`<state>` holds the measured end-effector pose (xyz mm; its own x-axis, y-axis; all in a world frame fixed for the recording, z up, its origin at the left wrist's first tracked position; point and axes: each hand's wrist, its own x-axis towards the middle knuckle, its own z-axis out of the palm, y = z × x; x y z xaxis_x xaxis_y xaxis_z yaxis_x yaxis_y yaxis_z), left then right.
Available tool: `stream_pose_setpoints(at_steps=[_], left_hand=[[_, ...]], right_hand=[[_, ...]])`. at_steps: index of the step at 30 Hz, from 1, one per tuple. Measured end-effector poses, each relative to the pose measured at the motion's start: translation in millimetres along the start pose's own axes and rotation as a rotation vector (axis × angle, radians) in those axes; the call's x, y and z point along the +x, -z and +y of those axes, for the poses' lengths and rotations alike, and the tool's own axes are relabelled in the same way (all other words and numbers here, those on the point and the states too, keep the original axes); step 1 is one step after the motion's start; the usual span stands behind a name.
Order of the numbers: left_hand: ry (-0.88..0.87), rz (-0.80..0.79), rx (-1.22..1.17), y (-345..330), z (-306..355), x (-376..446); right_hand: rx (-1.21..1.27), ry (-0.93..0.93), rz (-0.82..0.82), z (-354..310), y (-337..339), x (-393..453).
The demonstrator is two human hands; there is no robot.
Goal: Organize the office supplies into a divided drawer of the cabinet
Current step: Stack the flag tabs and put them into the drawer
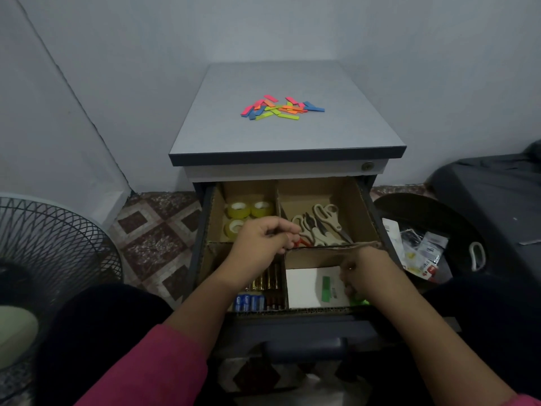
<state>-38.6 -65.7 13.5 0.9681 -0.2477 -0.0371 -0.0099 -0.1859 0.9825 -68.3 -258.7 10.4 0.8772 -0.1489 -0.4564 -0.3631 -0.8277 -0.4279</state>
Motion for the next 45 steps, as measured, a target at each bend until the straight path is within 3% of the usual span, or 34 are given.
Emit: stream_pose_setpoints(at_steps=[3,10,21,35,45], left_hand=[[0.002,-0.007,0.002,0,-1,0],[0.007,-0.003,-0.012,0,-1,1],[0.025,0.033,-0.118,2,-4,3],[0.026,0.025,-0.127,0,-4,5],[0.014,0.023,-0.113,0,-4,3]], right_hand=[[-0.267,-0.002,-0.099,0,1,2],[-0.35,0.089,-0.107,-10,-5,1],[-0.377,0.324,0.114,-38,-40,4],[-0.389,0.419,0.091,-40,-42,4],[-0.347,0.366,0.07,-36,-41,7]])
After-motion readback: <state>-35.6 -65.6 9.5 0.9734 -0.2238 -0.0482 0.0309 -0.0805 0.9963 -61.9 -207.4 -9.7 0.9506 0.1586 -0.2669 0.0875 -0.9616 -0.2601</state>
